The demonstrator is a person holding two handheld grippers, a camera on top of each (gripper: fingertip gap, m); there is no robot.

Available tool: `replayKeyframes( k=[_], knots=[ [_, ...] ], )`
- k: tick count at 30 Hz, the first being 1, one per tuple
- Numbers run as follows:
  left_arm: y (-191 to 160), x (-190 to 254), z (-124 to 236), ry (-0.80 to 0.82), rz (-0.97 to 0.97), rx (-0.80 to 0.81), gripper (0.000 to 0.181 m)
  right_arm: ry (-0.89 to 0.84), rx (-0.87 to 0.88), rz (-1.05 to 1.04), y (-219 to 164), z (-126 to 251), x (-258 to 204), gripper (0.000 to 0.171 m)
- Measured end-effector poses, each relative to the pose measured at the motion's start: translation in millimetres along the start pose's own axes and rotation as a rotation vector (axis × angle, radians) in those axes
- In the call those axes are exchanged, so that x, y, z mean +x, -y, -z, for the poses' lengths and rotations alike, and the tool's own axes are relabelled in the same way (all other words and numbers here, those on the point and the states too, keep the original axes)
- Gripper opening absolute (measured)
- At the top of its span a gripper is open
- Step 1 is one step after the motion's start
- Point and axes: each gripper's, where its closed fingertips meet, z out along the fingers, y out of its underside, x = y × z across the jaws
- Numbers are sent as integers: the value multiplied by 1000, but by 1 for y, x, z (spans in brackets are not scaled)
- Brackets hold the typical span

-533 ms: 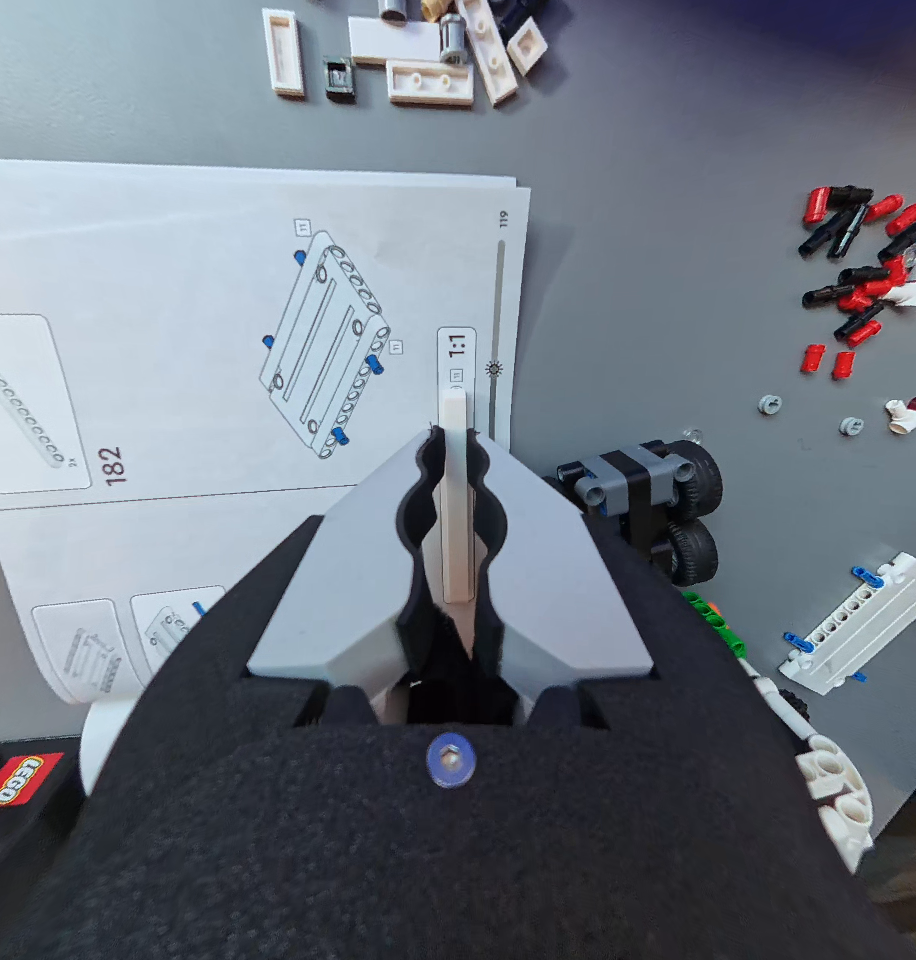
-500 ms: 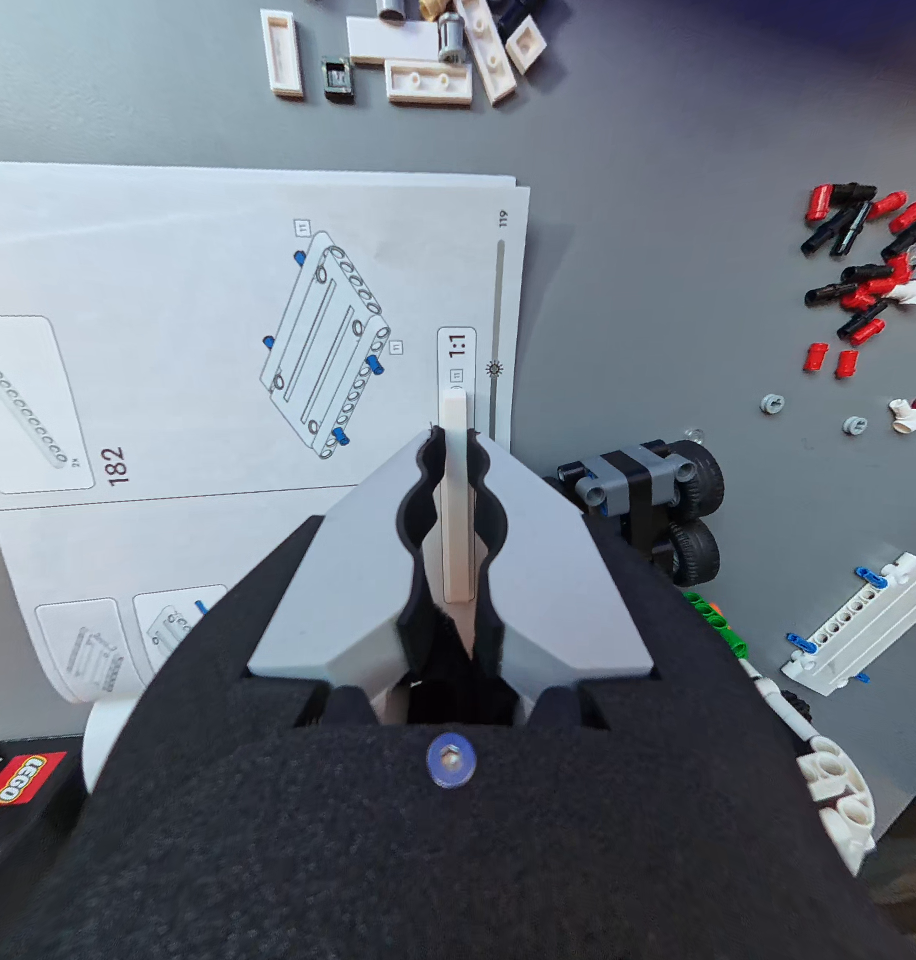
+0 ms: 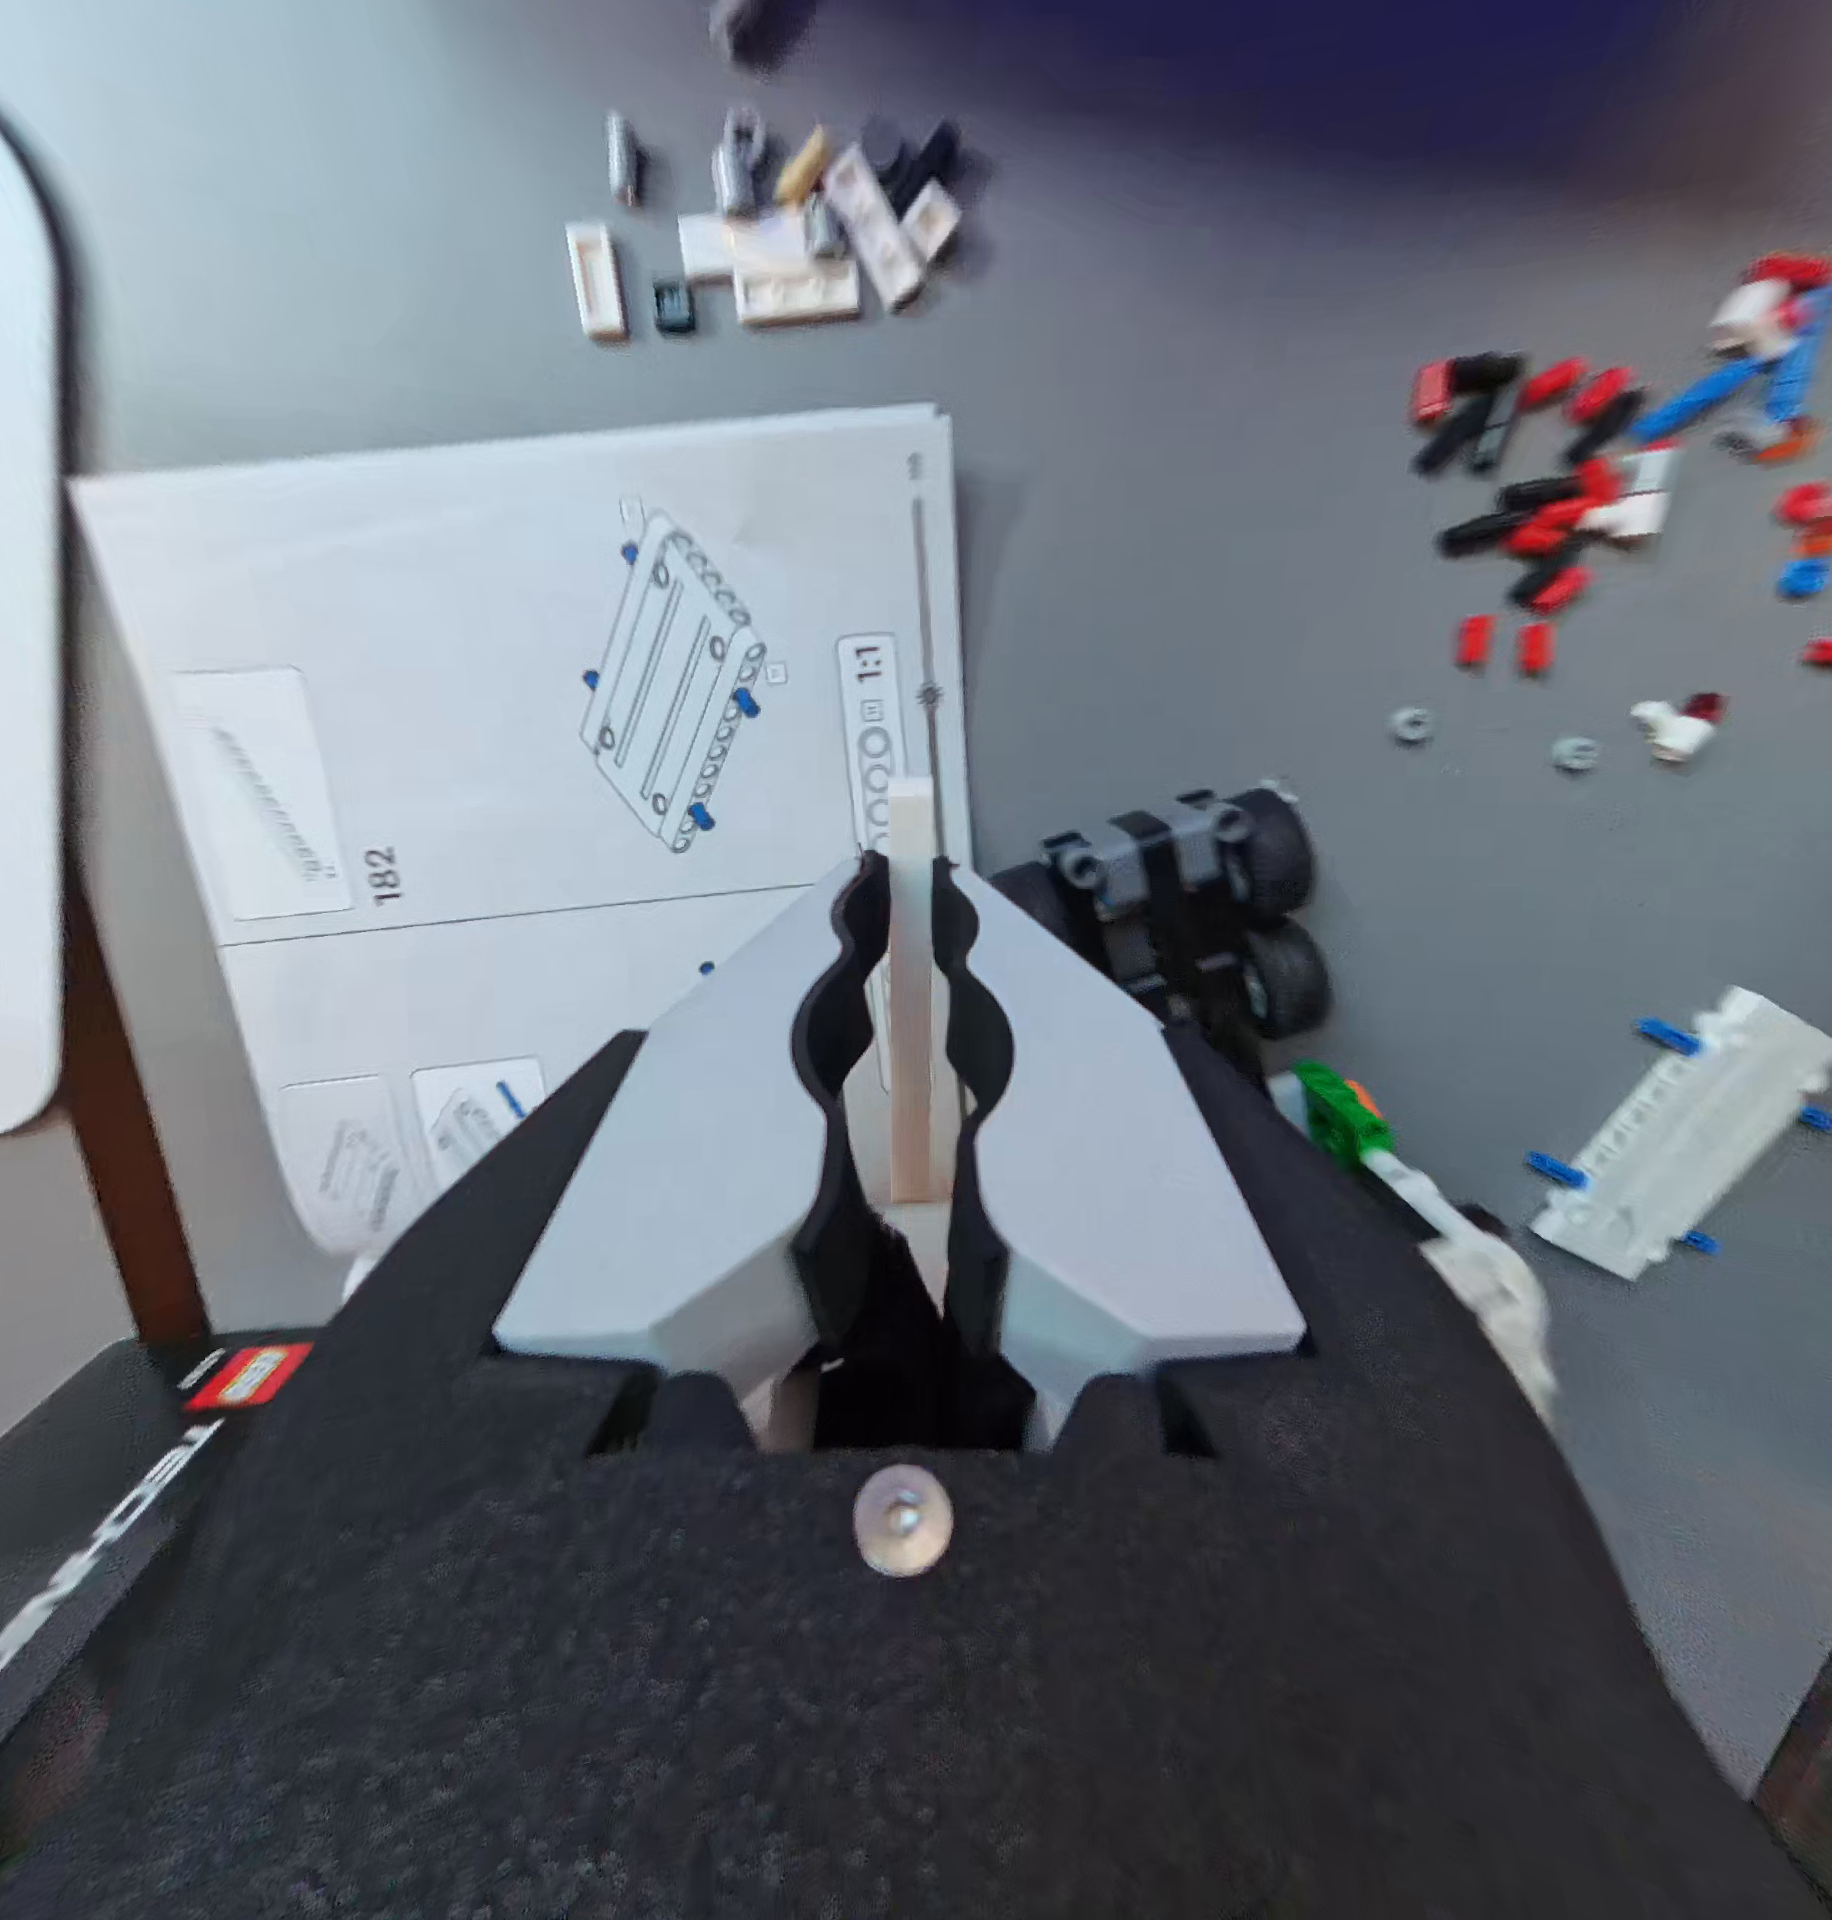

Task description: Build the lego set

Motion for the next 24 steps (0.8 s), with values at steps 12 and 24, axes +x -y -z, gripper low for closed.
replayKeyframes(
  k=[12,24],
  knots=[
    [-119,291,15,-59,-483,138,6,-32,34,10,6,4,4,9],
    [-124,291,-40,-75,-522,65,5,-21,14,48,3,3,-2,9]
  ],
)
